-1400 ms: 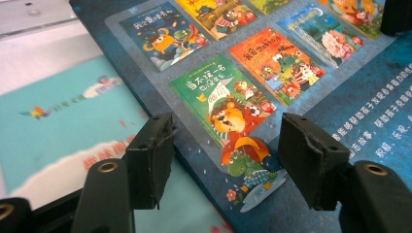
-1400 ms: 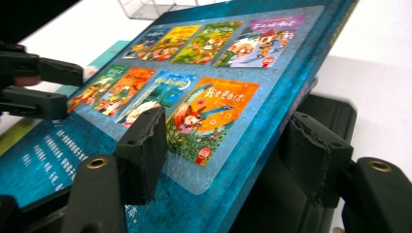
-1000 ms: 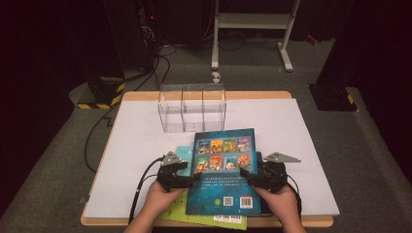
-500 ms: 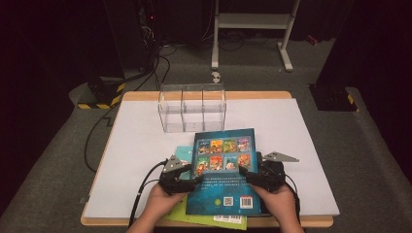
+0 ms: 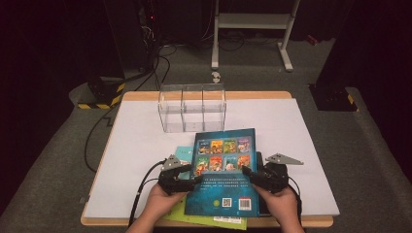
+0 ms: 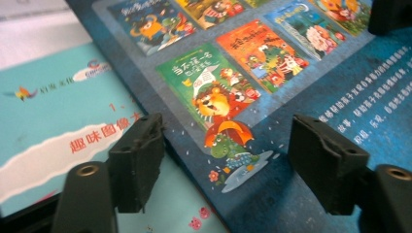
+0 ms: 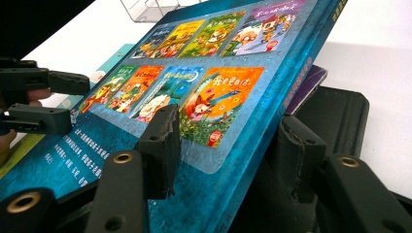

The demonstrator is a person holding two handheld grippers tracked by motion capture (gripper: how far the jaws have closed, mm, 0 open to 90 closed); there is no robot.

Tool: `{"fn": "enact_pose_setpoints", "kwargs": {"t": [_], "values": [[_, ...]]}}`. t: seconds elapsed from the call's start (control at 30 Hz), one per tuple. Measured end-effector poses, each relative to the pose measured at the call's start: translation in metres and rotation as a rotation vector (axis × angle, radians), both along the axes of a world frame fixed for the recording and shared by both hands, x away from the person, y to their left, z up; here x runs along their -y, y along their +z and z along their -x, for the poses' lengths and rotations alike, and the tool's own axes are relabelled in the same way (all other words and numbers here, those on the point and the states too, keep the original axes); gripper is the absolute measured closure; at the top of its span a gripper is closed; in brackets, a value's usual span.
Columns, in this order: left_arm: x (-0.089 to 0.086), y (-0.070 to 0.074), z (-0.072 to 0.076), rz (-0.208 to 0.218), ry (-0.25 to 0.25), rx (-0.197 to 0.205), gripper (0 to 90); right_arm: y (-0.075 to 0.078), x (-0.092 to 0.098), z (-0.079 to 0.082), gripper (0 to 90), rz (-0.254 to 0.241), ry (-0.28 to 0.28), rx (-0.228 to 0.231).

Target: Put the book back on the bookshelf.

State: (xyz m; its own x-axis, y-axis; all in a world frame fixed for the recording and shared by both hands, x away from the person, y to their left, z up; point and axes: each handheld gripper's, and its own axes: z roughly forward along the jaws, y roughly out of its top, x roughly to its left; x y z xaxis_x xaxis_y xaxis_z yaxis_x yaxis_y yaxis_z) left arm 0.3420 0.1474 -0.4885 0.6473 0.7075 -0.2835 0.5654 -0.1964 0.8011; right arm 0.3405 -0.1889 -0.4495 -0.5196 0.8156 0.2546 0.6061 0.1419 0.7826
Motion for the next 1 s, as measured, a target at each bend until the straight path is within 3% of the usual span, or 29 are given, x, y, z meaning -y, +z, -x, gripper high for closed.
{"fn": "enact_pose_setpoints", "kwargs": {"t": [0.27, 0.8, 1.0], "values": [[-0.002, -0.001, -0.004, 0.029, 0.015, -0.018, 22.7, 0.004, -0.001, 0.008, 48.4, 0.014, 0.022, 0.075], [-0.006, -0.001, -0.013, 0.089, 0.008, -0.056, 17.1, 0.013, -0.005, 0.019, 49.0, 0.03, 0.045, 0.16], [-0.01, -0.002, -0.019, 0.15, -0.004, -0.095, 14.6, 0.017, -0.007, 0.024, 49.2, 0.038, 0.058, 0.212]]}}
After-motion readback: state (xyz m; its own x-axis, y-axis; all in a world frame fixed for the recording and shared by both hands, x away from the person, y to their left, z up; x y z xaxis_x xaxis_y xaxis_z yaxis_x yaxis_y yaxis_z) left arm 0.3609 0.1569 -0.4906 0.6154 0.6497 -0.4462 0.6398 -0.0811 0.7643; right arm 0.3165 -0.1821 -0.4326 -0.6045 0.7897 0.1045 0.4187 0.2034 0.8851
